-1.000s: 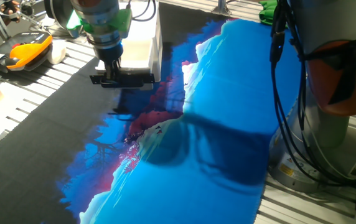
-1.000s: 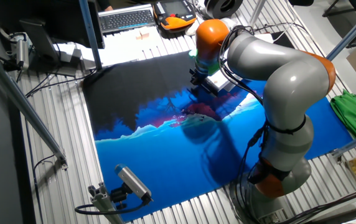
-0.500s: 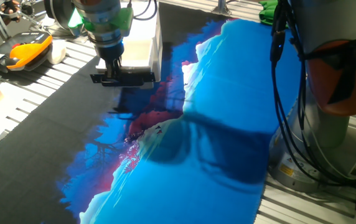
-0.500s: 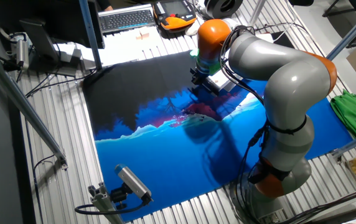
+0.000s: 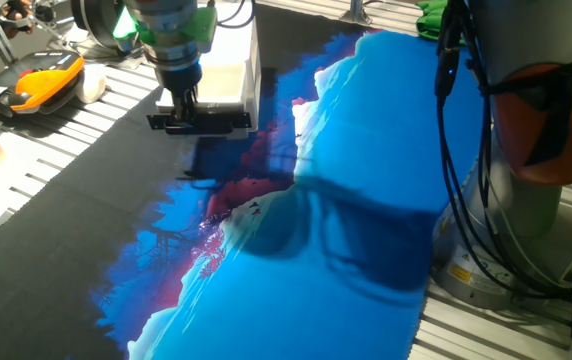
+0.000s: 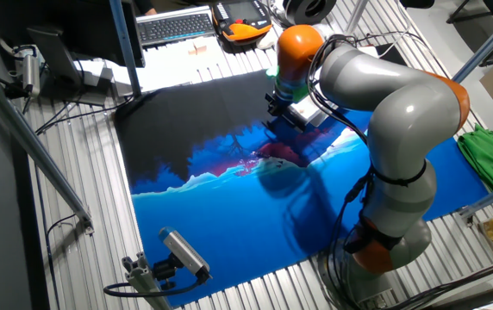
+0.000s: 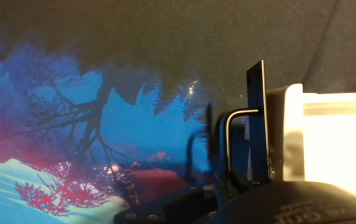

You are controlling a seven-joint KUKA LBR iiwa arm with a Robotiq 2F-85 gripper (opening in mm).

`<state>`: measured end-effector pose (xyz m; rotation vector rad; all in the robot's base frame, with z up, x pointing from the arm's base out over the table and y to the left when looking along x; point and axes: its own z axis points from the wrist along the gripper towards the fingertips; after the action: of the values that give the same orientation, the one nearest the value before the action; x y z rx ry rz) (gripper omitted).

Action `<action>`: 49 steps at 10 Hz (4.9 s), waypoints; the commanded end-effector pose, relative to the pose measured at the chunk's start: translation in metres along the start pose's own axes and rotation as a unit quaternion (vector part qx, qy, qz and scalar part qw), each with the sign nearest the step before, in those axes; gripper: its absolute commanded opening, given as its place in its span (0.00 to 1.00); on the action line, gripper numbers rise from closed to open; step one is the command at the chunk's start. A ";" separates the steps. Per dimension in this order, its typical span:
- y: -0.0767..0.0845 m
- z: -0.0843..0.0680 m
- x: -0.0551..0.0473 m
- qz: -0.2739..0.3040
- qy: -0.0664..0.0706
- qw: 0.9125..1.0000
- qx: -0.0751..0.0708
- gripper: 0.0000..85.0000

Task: Grasp the handle and close the drawer

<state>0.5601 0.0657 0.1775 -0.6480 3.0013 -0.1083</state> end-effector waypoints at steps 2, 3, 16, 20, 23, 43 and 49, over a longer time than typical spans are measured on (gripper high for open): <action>-0.003 0.001 0.001 0.000 -0.001 1.000 -0.002 0.00; -0.005 0.002 0.002 -0.001 -0.002 1.000 -0.002 0.00; -0.023 0.000 0.005 -0.006 -0.002 1.000 -0.005 0.00; -0.030 0.001 0.006 -0.009 -0.003 1.000 -0.007 0.00; -0.034 0.001 0.008 -0.010 -0.003 1.000 -0.007 0.00; -0.070 -0.005 0.018 -0.010 -0.013 1.000 -0.007 0.00; -0.071 -0.001 0.022 -0.009 -0.020 1.000 -0.009 0.00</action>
<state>0.5690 -0.0086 0.1833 -0.6709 2.9617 -0.0681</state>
